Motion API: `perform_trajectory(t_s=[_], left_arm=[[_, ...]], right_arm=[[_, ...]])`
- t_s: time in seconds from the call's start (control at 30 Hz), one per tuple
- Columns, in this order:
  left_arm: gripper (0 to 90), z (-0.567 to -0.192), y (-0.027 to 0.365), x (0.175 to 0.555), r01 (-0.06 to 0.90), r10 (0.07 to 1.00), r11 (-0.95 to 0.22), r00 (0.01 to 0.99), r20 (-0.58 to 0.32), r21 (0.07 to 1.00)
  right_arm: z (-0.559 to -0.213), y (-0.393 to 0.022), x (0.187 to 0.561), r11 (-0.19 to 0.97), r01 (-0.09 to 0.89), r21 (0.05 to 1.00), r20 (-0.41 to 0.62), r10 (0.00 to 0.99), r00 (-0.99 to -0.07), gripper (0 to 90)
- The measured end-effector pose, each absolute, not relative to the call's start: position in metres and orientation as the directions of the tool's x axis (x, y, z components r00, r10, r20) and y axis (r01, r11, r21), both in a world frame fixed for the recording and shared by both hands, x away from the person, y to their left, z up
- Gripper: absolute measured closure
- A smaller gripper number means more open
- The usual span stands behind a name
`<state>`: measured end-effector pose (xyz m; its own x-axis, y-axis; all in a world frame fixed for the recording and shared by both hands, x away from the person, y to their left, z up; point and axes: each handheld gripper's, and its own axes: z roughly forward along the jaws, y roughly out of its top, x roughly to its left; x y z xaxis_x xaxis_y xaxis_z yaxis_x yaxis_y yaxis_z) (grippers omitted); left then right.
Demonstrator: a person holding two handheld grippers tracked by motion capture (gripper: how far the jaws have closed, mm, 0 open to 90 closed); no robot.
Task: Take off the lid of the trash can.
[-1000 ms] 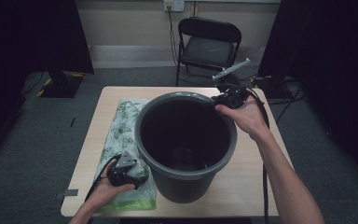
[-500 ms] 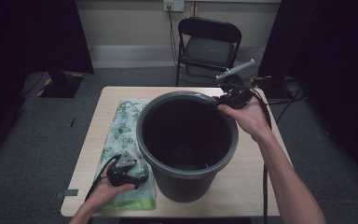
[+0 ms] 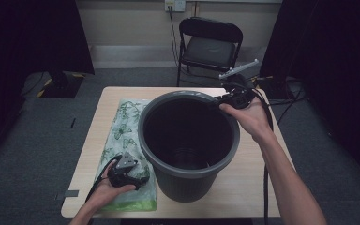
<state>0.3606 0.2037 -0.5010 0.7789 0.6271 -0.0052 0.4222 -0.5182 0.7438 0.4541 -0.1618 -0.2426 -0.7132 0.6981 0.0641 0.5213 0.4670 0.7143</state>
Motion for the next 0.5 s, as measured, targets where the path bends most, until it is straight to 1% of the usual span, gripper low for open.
perform_trajectory(t_s=[0.07,0.13,0.2,0.4,0.43,0.5], left_arm=[[17.8,-0.501,0.204,0.361,0.422,0.627,-0.518,0.779,-0.005,0.744],[17.8,-0.501,0.204,0.361,0.421,0.627,-0.52,0.779,-0.003,0.743],[17.8,-0.501,0.204,0.361,0.422,0.627,-0.519,0.779,-0.004,0.743],[17.8,-0.501,0.204,0.361,0.422,0.626,-0.516,0.779,-0.007,0.745],[17.8,-0.501,0.204,0.361,0.421,0.626,-0.518,0.78,-0.005,0.744],[17.8,-0.501,0.204,0.361,0.421,0.626,-0.518,0.78,-0.005,0.744]], right_arm=[[-0.242,-0.163,0.454,0.463,0.519,0.718,0.069,0.695,-0.716,73.0],[-0.243,-0.163,0.455,0.471,0.514,0.717,0.058,0.694,-0.717,70.0],[-0.241,-0.164,0.454,0.469,0.512,0.72,0.06,0.693,-0.719,74.0],[-0.238,-0.16,0.45,0.482,0.486,0.729,0.007,0.705,-0.709,74.9],[-0.237,-0.162,0.45,0.472,0.485,0.737,0.01,0.709,-0.705,75.9],[-0.229,-0.167,0.449,0.429,0.483,0.763,0.053,0.703,-0.709,76.6]])
